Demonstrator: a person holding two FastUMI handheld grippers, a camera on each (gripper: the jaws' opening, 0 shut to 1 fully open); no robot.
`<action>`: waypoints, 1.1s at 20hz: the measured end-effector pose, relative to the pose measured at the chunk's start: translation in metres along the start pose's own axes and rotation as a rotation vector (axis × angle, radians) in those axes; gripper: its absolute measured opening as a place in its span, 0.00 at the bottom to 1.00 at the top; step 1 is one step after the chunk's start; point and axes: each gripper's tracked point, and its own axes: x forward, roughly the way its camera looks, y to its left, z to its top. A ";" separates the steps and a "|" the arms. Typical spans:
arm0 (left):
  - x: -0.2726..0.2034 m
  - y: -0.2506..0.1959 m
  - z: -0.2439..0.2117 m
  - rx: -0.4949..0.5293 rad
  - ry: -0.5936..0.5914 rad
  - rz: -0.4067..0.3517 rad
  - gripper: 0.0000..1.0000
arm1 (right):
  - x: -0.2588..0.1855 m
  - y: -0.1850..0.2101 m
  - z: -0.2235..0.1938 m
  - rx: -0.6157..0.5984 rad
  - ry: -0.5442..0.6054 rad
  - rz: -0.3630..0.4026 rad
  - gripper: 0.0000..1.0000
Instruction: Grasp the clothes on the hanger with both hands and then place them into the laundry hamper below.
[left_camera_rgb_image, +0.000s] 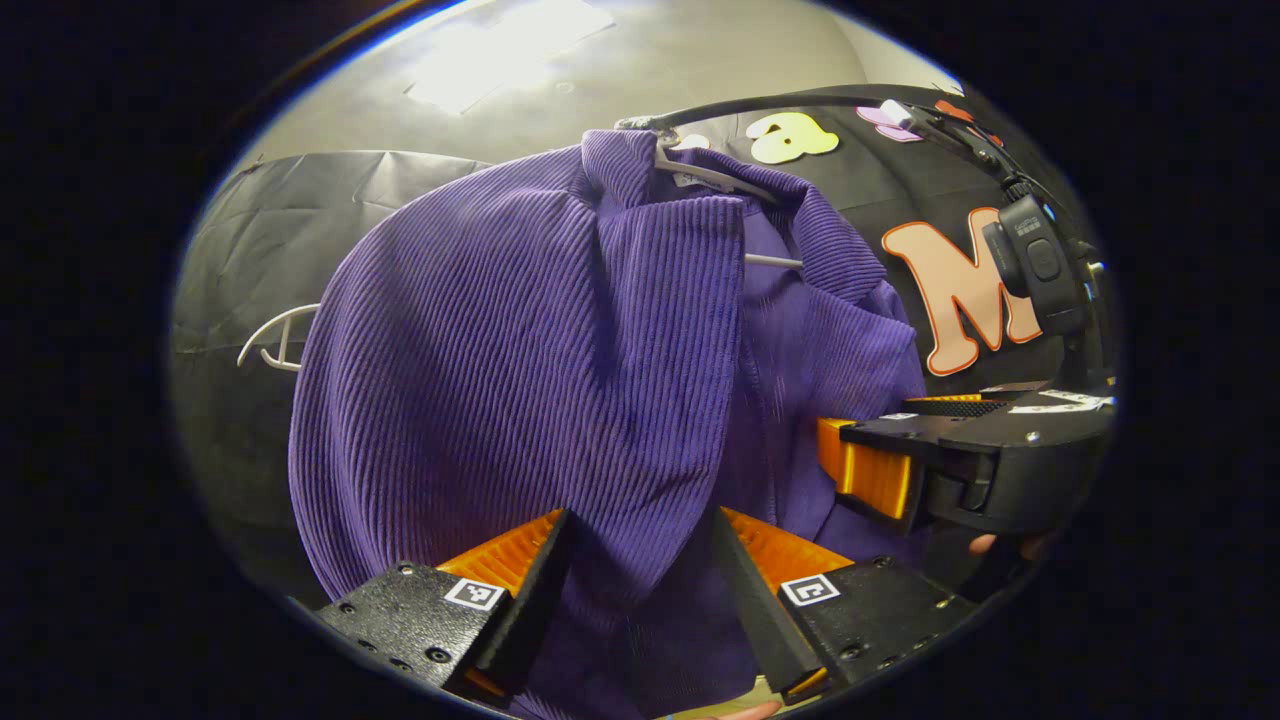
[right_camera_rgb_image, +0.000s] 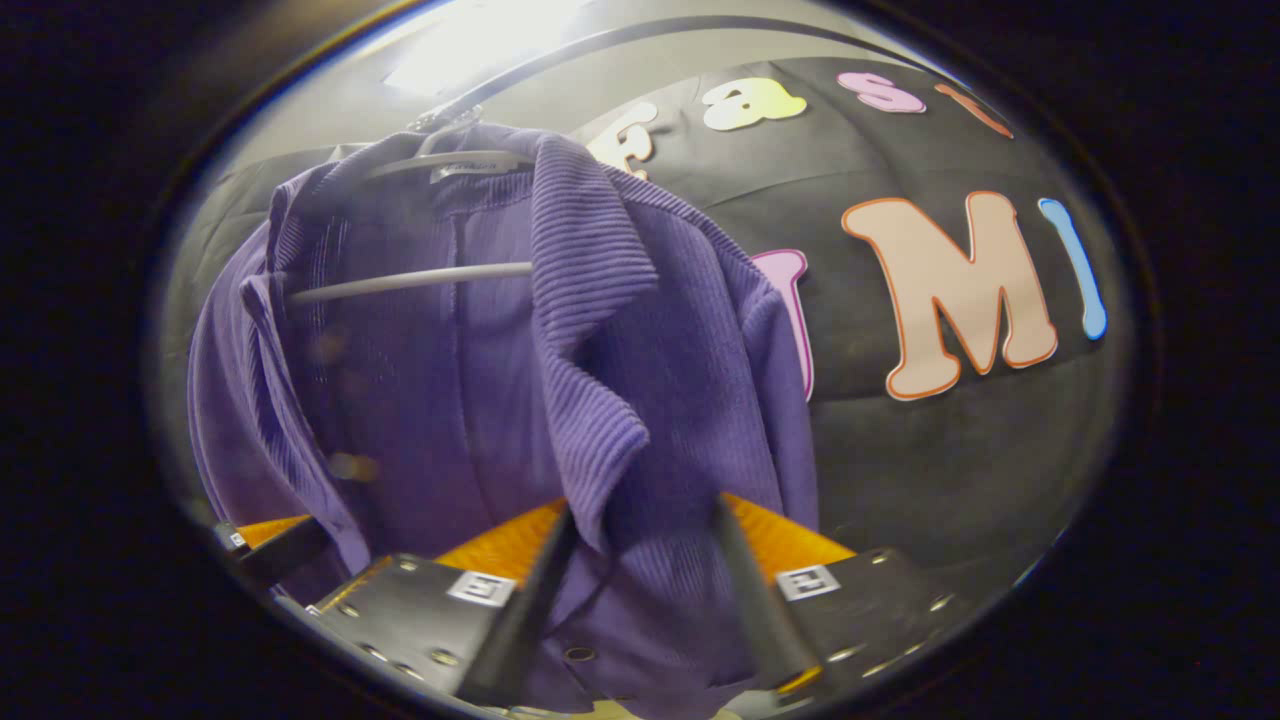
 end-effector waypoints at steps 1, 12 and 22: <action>0.005 0.001 -0.004 0.022 0.005 -0.003 0.80 | 0.000 0.002 0.000 -0.003 -0.007 -0.010 0.70; -0.007 -0.012 -0.002 0.022 -0.019 -0.215 0.00 | -0.014 -0.004 0.003 -0.001 -0.004 -0.098 0.00; -0.045 0.040 0.025 -0.016 -0.137 -0.128 0.30 | -0.061 -0.004 0.013 -0.057 -0.001 -0.176 0.00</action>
